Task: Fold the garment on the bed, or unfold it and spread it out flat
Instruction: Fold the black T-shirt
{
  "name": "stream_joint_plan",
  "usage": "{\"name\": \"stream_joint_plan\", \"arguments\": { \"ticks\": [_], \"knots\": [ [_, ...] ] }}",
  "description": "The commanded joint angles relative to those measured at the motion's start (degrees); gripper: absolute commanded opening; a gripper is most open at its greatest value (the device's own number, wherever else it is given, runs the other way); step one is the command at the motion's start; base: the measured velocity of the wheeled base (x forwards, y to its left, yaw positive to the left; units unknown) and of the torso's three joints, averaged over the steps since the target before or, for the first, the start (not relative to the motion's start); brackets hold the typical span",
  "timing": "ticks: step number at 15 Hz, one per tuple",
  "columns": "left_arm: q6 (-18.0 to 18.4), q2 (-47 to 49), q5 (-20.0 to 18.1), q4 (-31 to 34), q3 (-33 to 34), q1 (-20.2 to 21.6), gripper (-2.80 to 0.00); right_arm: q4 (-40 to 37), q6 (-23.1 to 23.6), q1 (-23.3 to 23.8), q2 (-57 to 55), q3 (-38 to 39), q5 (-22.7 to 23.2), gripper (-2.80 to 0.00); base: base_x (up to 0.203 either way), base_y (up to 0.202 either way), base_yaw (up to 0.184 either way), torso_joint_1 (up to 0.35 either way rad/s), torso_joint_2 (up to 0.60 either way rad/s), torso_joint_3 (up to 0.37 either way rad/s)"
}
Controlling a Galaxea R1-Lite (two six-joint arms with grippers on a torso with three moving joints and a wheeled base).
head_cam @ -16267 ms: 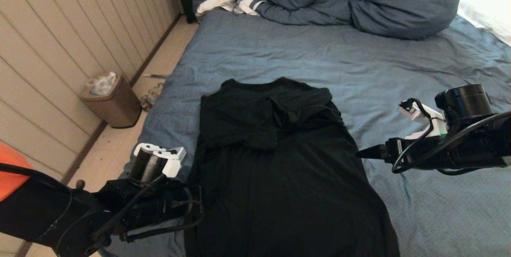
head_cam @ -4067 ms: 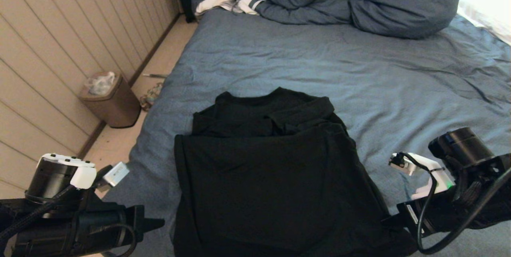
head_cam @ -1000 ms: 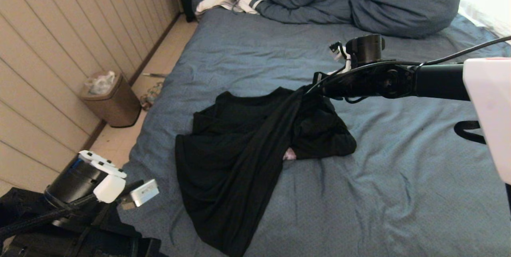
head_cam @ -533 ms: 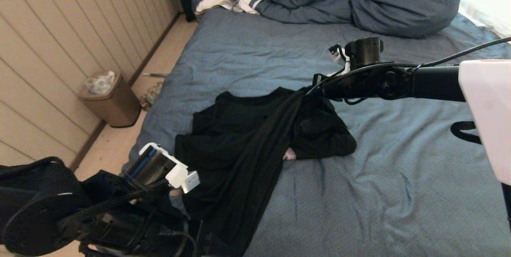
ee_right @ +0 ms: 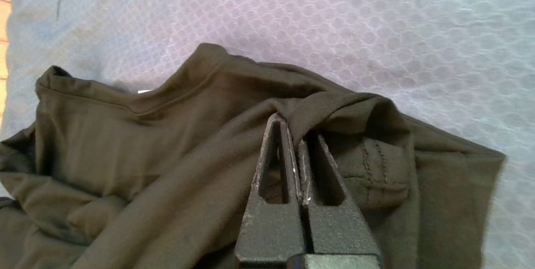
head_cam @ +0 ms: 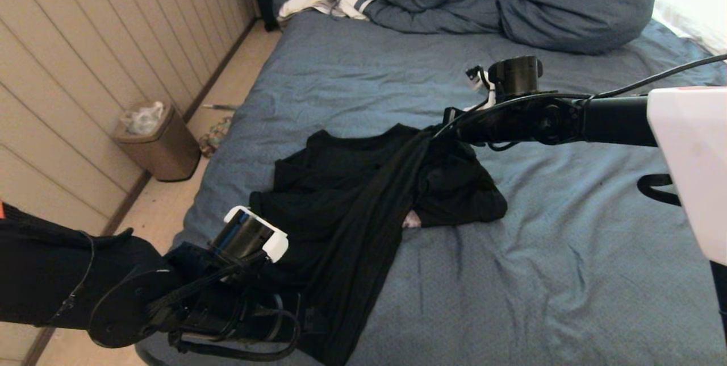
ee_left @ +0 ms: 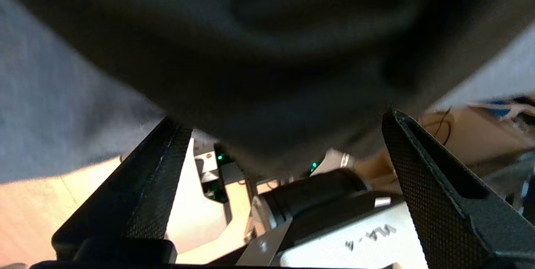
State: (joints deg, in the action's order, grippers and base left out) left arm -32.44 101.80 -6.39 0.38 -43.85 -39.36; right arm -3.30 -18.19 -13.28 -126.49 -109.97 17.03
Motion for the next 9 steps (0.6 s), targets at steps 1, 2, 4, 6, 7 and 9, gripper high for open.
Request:
{"name": "stream_joint_plan", "arguments": {
  "ticks": [1, 2, 4, 6, 7, 9],
  "knots": [
    [-1.4, 2.6, 0.6, -0.3, -1.5, 0.7, 0.00, 0.0, -0.1, 0.0, -0.1, 0.0, 0.1, -2.80, 0.000, 0.000, 0.000, 0.000, 0.00, 0.000],
    [-2.6, 3.5, 0.9, -0.3, -2.5, 0.7, 0.00, 0.0, -0.1, 0.0, -0.1, 0.0, 0.1, -2.80, 0.000, 0.000, 0.000, 0.000, 0.00, 0.000],
    [-3.7, 5.8, 1.1, -0.3, -3.8, 0.7, 0.00, 0.0, -0.1, 0.0, -0.1, -0.2, 0.2, -2.80, 0.000, 0.000, 0.000, 0.000, 0.00, 0.000],
    [-5.4, 7.2, 3.0, -0.3, -6.0, 0.7, 0.00, 0.0, -0.1, 0.0, -0.3, -0.4, 0.3, -2.80, 0.000, 0.000, 0.000, 0.000, 0.00, 0.000],
    [-6.0, 7.6, 3.6, -0.3, -7.1, 0.7, 0.00, 0.0, -0.1, 0.0, -0.5, -0.4, 0.3, -2.80, 0.000, 0.000, 0.000, 0.000, 0.00, 0.000],
    [-6.3, 7.8, 3.9, -0.2, -8.6, 1.1, 0.00, 0.0, -0.1, 0.0, -0.6, -0.4, 0.3, -2.80, 0.000, 0.000, 0.000, 0.000, 0.00, 0.000]
  ]
}}
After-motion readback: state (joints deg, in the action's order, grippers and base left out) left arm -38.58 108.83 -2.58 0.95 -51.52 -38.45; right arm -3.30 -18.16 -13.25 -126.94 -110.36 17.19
